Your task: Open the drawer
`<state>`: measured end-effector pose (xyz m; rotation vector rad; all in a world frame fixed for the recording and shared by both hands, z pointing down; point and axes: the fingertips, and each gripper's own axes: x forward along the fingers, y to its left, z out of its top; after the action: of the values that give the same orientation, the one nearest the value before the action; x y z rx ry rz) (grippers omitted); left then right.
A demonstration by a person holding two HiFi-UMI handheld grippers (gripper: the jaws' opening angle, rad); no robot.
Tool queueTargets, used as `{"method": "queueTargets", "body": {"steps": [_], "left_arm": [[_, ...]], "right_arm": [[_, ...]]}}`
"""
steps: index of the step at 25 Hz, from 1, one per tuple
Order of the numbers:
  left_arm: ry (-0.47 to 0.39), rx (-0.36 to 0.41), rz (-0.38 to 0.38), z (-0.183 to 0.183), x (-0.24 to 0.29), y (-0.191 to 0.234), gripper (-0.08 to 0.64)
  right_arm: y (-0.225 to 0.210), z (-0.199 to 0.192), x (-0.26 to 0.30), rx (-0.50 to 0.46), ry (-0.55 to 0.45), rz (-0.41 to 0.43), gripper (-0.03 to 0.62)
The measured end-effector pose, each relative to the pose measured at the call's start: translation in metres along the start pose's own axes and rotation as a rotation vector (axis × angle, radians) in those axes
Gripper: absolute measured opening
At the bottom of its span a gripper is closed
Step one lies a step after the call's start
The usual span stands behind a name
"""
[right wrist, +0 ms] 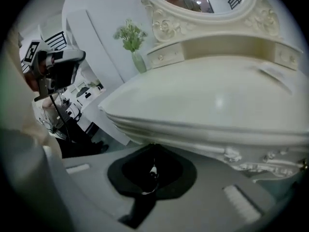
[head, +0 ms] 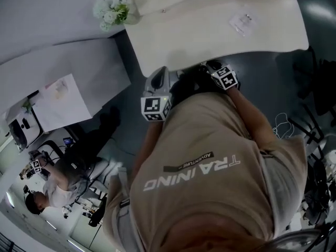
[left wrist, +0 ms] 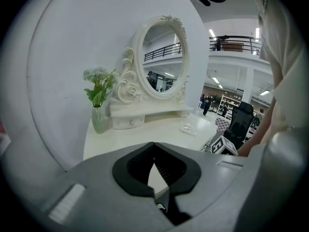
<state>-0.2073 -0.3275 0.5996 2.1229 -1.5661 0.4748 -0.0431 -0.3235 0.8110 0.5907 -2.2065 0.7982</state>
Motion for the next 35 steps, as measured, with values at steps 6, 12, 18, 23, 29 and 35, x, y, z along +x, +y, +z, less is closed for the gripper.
{"method": "queueTargets", "body": {"steps": [6,12,18,23,29,35], "left_arm": [[0.010,-0.012,-0.036,-0.006,0.002,0.020,-0.002],[0.003,-0.047,-0.070,-0.011,0.007,0.042,-0.002],[0.007,-0.047,-0.061,-0.022,-0.005,0.060,-0.002],[0.027,-0.065,-0.038,-0.037,-0.025,0.084,-0.002],[0.028,-0.058,-0.059,-0.049,-0.036,0.086,-0.002],[0.003,-0.076,-0.104,-0.051,-0.039,0.075,-0.002]], "right_arm": [[0.012,-0.018,0.018,0.008,0.146,0.025,0.003],[0.025,-0.005,0.046,0.069,0.142,0.022,0.197],[0.021,-0.016,0.071,0.119,0.167,-0.064,0.210],[0.012,-0.012,0.078,0.230,0.150,-0.162,0.145],[0.015,-0.016,0.076,0.219,0.216,-0.174,0.143],[0.027,-0.038,0.066,0.243,0.278,-0.192,0.144]]}}
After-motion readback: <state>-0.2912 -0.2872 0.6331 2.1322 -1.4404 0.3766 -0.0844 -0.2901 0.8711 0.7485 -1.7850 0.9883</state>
